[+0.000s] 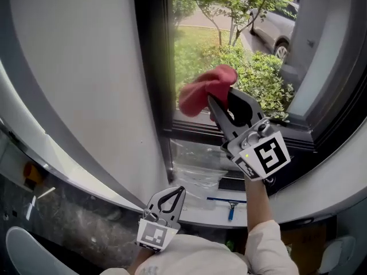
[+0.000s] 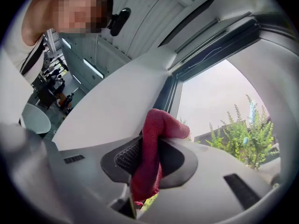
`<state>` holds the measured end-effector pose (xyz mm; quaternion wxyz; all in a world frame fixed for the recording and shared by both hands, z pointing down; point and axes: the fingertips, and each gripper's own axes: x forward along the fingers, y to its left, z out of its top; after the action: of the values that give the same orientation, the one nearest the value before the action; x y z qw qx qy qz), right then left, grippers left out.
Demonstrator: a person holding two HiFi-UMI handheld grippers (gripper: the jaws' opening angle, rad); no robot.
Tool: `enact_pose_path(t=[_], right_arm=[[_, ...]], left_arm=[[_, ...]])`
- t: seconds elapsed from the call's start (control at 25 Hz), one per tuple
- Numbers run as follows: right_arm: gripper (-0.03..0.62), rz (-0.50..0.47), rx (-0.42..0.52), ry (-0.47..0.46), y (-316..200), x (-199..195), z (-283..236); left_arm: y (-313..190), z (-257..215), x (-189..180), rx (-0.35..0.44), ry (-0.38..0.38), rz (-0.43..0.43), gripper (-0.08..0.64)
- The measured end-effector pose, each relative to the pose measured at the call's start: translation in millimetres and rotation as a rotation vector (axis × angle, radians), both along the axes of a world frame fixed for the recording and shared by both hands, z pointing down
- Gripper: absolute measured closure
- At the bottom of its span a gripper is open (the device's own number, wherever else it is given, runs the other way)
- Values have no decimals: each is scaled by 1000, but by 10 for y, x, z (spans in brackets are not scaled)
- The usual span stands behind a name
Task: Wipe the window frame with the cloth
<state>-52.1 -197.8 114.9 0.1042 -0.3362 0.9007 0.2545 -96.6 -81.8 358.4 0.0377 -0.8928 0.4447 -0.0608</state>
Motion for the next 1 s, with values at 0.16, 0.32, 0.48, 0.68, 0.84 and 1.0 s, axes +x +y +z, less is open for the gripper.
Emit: enact_pose_path(t=[0.16, 0.32, 0.48, 0.68, 0.84, 1.0], right_arm=[[502, 2, 74, 26, -386, -223, -477], [501, 4, 92, 12, -721, -398, -780], [501, 0, 82, -65, -968, -439, -1099], [500, -1, 97, -82, -1211, -557, -1382], [501, -50, 97, -89, -1307, -727, -1405], [502, -56, 105, -111, -1323, -790, -1417]], left_arm=[[-76, -44, -21, 1, 24, -2, 552], [-172, -50, -73, -17, 62, -13, 551], [-261, -57, -121, -13, 60, -15, 552], [-363, -34, -206, -32, 58, -29, 551], [-410, -14, -235, -32, 63, -29, 552], [-427, 26, -256, -49, 86, -30, 552]])
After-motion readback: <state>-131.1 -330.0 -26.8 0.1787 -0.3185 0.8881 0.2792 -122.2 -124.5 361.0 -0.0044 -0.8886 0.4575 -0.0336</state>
